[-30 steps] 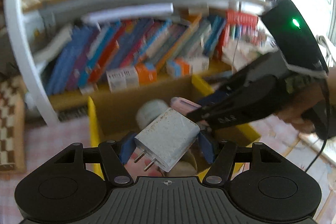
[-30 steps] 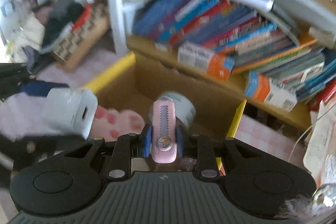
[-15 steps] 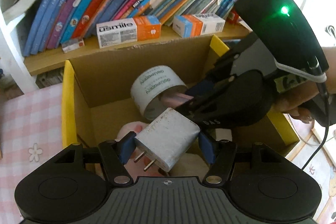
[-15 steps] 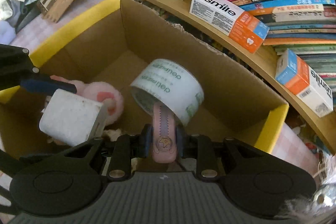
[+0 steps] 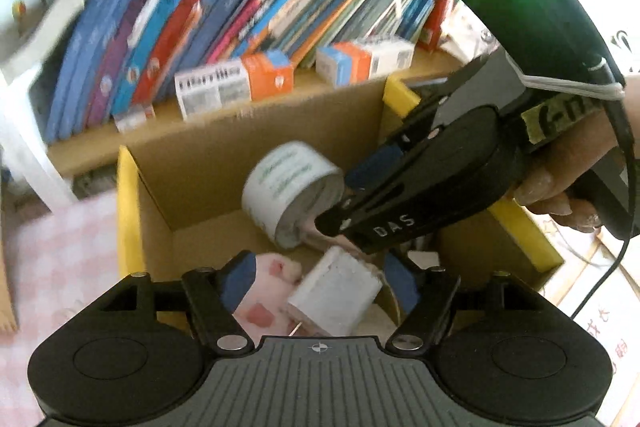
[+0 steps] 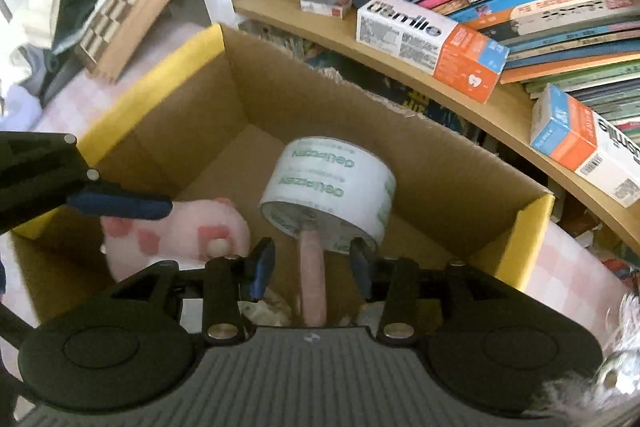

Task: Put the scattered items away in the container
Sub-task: 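Open the left tool over the box while the right tool releases the pink knife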

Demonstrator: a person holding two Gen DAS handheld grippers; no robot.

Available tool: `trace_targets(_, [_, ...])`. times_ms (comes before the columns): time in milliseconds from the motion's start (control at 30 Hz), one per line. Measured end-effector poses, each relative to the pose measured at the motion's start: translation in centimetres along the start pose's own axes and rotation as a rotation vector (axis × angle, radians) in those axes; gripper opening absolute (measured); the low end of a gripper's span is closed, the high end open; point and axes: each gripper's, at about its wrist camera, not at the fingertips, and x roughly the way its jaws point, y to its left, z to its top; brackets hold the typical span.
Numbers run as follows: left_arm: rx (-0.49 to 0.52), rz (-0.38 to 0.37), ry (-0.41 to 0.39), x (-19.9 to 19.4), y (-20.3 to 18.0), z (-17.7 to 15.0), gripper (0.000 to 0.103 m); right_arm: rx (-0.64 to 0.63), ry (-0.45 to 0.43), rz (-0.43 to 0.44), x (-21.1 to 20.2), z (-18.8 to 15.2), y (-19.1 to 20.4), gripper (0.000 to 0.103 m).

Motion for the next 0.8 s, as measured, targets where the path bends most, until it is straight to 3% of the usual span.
trace_targets(333, [0.053,0.02,-0.19,-8.8,-1.2,-0.7,0.074,0.088,-0.185,0.025,-9.1,-2.4,2.3,0.041])
trace_targets(467, [0.05,0.015,-0.277,-13.2,-1.6,-1.9,0.081,0.122,-0.274,0.028,-13.4,-4.4,4.4,0.056])
trace_targets(600, [0.035,0.022,-0.326,-16.9,-2.0,-4.0,0.082,0.12,-0.317,-0.017,-16.8,-7.1,7.0,0.062])
trace_targets(800, [-0.016,0.042,-0.355,-20.6,-2.2,-7.9,0.085,0.157,-0.332,-0.065,-19.9,-12.4,10.3,0.063])
